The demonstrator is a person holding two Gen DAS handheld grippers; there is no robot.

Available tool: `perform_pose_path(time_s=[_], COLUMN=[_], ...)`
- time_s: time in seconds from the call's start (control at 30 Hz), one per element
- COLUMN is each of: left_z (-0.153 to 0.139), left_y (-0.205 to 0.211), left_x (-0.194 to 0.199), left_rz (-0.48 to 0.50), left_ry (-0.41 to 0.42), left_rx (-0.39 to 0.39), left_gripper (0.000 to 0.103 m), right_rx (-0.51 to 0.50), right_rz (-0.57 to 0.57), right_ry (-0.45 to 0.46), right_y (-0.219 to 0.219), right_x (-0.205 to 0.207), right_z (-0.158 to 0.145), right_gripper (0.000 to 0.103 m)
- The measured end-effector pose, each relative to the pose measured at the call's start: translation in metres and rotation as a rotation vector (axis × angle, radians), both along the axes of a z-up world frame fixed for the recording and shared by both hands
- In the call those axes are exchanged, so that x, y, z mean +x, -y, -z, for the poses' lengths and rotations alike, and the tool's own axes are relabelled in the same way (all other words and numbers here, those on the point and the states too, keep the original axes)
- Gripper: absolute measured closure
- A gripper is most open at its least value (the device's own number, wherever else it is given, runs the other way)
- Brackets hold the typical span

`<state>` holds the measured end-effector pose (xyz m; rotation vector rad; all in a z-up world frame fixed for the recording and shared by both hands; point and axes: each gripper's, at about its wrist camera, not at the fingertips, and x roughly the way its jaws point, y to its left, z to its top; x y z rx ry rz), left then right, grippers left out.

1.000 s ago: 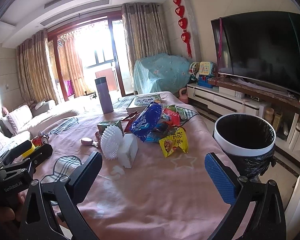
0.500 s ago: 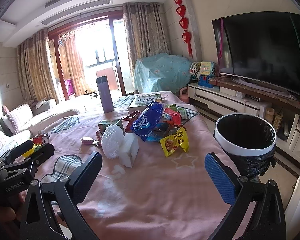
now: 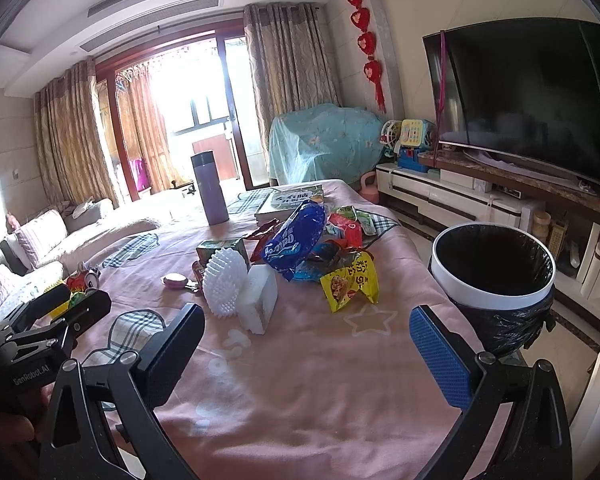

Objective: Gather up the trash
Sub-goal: 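Grasp the white mesh net with the left tool while the right tool grasps the yellow snack bag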

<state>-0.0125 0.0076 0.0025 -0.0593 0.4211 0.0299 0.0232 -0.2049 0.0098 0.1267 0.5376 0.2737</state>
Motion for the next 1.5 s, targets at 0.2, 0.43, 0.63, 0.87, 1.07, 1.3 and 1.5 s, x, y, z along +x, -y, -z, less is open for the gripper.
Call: perform_pose_path(time_s=[0.2,0.43,0.63,0.87,1.07,1.3,1.5], left_z=[0.006,0.014,0.025,0.042,0.055,0.036,0.01], left_y=[0.001,0.0,0.001,0.008,0.008,0.003,0.023], left_x=[0.02,0.066,0.109,0.151,0.169,0.147,0.131], left_rz=[0.04,0.068,0.081,0.107,0.133,0.126,0.187], left_ry=[-0.054,-0.129,-0.201,-0.272,-0.337,-0.285,-0.23], left_rx=[-0.034,-0.062,-0.074,-0.082,-0.112,-0.135,-0.136], left_gripper=[0.0,0.008,0.008,0.012,0.067,0.085,0.086], right_rx=[-0.003,-0.004,0.022,0.012,0.022,0.042,0.07], right_rz=[-0.008,0.0,0.009,0.002,-0.032,-0.053,-0.021], right_ry=[-0.046,-0.134,-0.233,-0.296,-0.357,-0.308,-0.262], right_y=[0.003,0.013,0.023,0.021,0.02,0.024,0.045], right_x=[0.018,0.057,0.098,0.143,0.159,0.138,0.119], right_z=[0.008,0.024,0.044,0.06,0.074,0.06,0.04], right_gripper=[0.001,0.009,0.02,0.022,0.076,0.087,0.087])
